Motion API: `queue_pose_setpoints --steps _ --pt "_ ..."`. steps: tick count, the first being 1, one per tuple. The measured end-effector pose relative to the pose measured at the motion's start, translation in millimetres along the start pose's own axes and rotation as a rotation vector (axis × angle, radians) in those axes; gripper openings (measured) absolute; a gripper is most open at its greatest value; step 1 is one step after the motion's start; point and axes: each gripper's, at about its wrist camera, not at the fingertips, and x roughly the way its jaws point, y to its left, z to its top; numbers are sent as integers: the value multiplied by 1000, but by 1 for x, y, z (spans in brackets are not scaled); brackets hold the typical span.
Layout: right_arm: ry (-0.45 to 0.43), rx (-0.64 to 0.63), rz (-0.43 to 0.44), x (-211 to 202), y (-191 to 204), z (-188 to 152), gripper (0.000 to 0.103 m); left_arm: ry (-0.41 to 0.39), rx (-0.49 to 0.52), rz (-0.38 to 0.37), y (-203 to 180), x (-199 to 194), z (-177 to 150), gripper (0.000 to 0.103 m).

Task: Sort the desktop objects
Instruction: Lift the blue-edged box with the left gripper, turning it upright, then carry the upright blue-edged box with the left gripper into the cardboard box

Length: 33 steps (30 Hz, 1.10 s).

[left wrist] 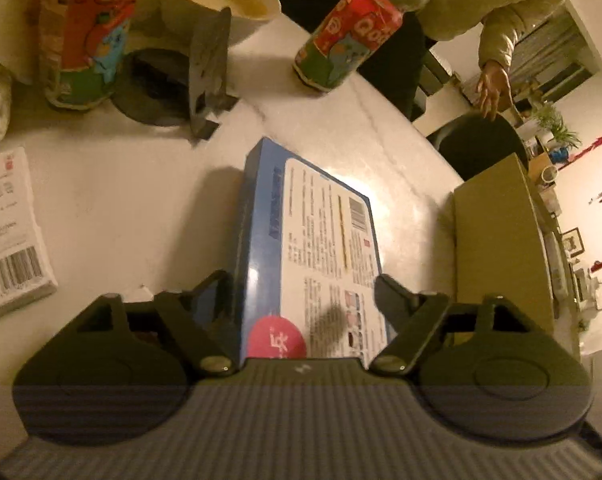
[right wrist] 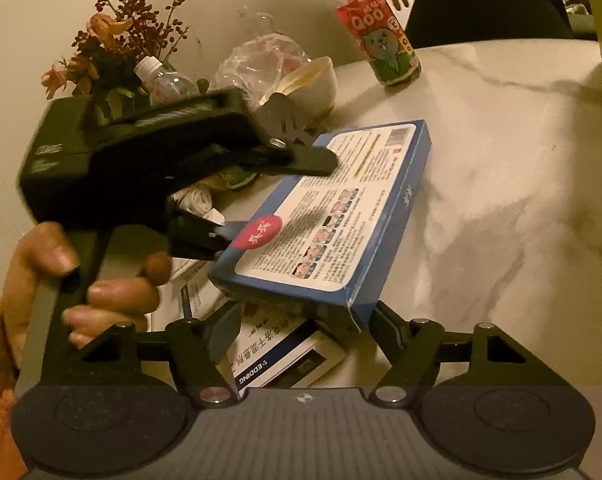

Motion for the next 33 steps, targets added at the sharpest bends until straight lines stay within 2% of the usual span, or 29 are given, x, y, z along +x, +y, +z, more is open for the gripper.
queue_pose_setpoints --steps 1,2,11,13,18,21,22,24,28,33 --pt "-1 1 -1 0 -1 0 73 -3 7 19 -1 -1 0 57" --pt "-3 2 -3 0 -1 1 71 -8 13 33 -1 -4 -1 51" --pt "-20 44 -1 -8 -13 4 70 -85 -34 -38 -6 -34 -6 26" --pt "-20 49 -7 -10 -14 4 70 -93 -42 -63 -10 -37 -7 24" --pt "-16 55 -22 -16 -16 3 70 -96 23 -48 -29 -38 -10 25" --pt "-18 52 -20 -19 -18 1 71 -46 35 -119 -39 -32 -10 24" --pt "-19 50 -19 -20 -18 1 71 -41 40 -116 -43 -31 -12 23" --pt "-20 47 -12 -21 -19 0 71 -50 68 -65 -51 -27 -13 23" --pt "-22 61 4 -23 -24 -1 71 -54 42 -40 -55 -23 -14 20" --pt "-34 60 -11 -29 -27 -3 71 -85 93 37 -73 -26 -24 20"
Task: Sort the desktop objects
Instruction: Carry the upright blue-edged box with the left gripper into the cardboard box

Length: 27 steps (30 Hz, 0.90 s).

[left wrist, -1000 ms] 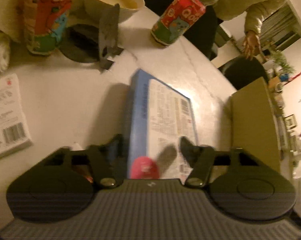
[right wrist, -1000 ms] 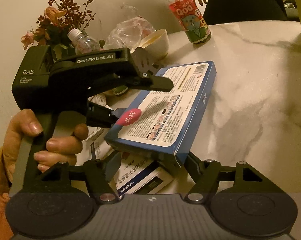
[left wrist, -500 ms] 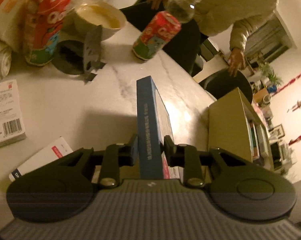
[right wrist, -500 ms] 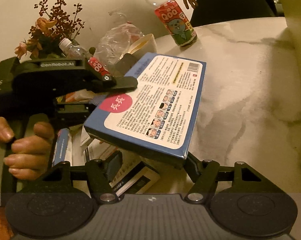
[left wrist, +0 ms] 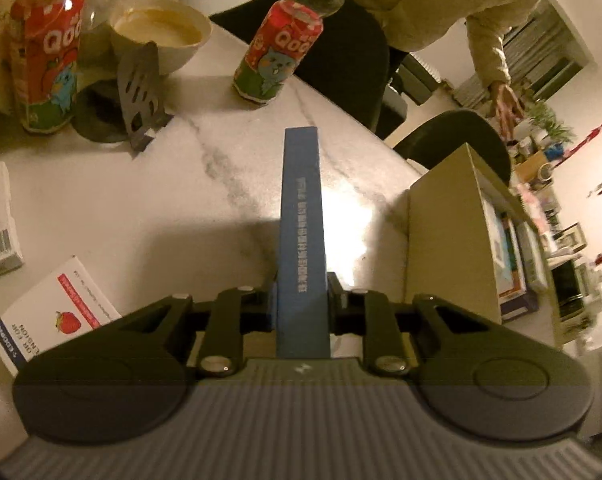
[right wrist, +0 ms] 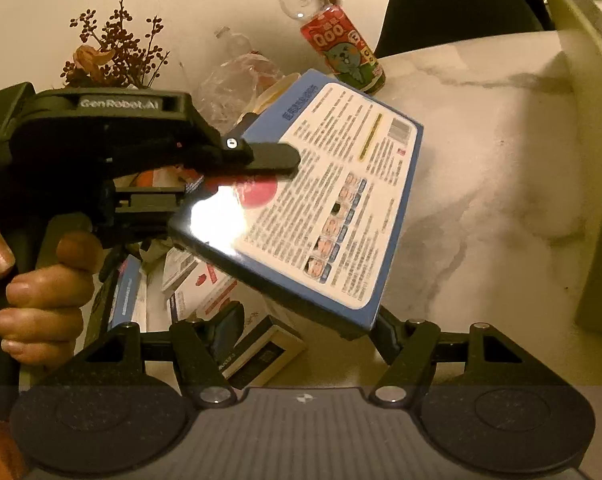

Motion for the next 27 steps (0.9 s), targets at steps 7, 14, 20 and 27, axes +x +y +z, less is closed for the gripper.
queue_pose_setpoints --steps 7,14,20,27 --pt "-33 -17 -25 -15 -2 -2 71 -64 45 15 -22 -15 2 20" --pt "-67 -57 -17 -38 2 -4 72 -126 102 0 -54 -31 5 20" --pt "-86 -92 7 -54 7 -6 72 -184 117 -38 -80 -42 8 20" --pt "-130 -135 29 -79 9 -4 72 -225 143 -92 -116 -43 14 20"
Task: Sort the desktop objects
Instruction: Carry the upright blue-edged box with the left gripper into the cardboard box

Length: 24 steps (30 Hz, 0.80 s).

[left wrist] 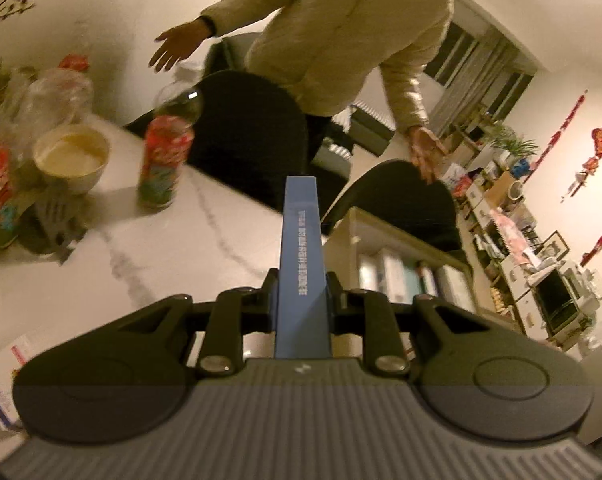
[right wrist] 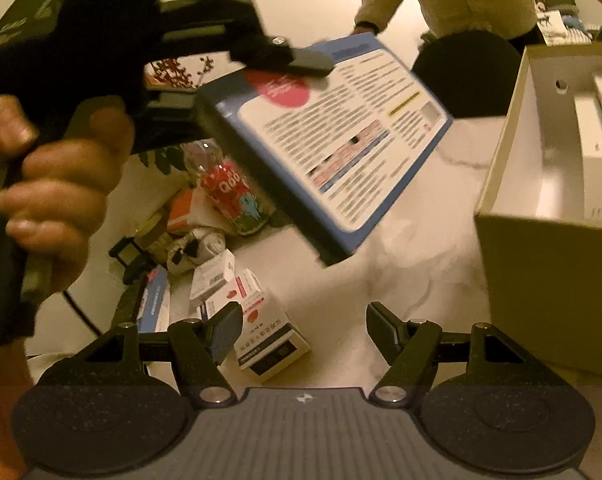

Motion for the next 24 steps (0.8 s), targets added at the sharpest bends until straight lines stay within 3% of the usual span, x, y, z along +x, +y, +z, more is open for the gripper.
queue_pose_setpoints --steps 11,24 --pt "-47 -22 -3 -33 -6 0 72 -39 84 -42 -58 29 7 20" --pt "-70 7 -41 -56 -27 -3 72 -45 223 83 -94 94 -14 20"
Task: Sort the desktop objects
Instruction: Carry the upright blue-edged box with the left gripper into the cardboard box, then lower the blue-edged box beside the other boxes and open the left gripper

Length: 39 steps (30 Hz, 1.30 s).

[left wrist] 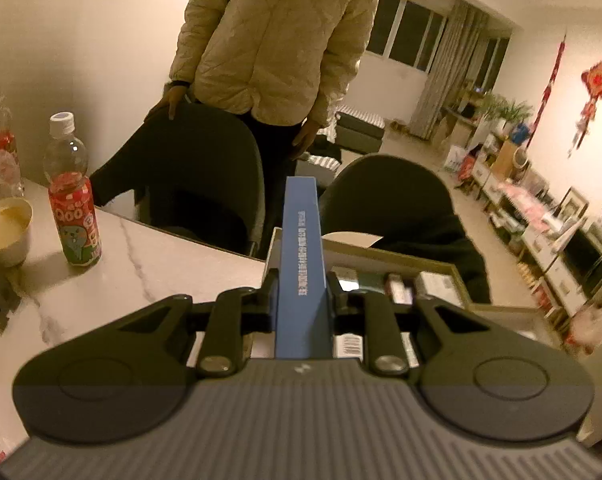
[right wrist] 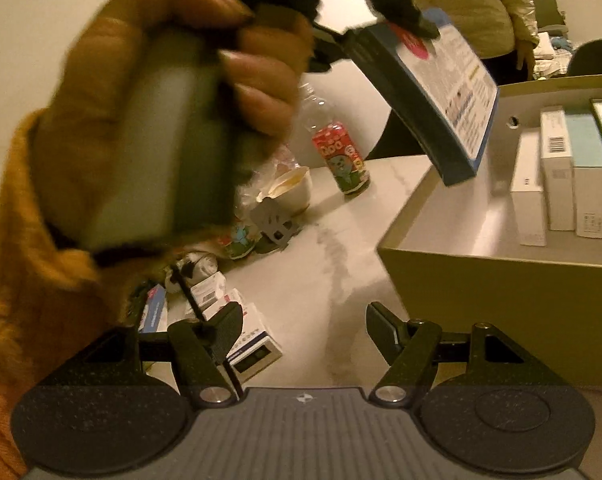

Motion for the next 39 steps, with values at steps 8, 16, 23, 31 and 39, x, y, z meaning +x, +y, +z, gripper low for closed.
queue_pose_setpoints --steps 8,16,23,31,39 --pt "-2 38 -27 -10 -19 -4 72 18 61 67 -4 18 -3 20" --pt "-27 67 -70 -32 -37 -5 72 38 84 94 -9 33 -19 20" --pt "-56 99 -108 -49 -53 -5 73 68 117 86 -10 33 -24 20" --pt "-84 30 -119 -78 -49 6 73 138 111 60 1 30 -32 21" --pt "-68 -140 -142 -99 -45 51 71 150 77 11 1 19 -39 22"
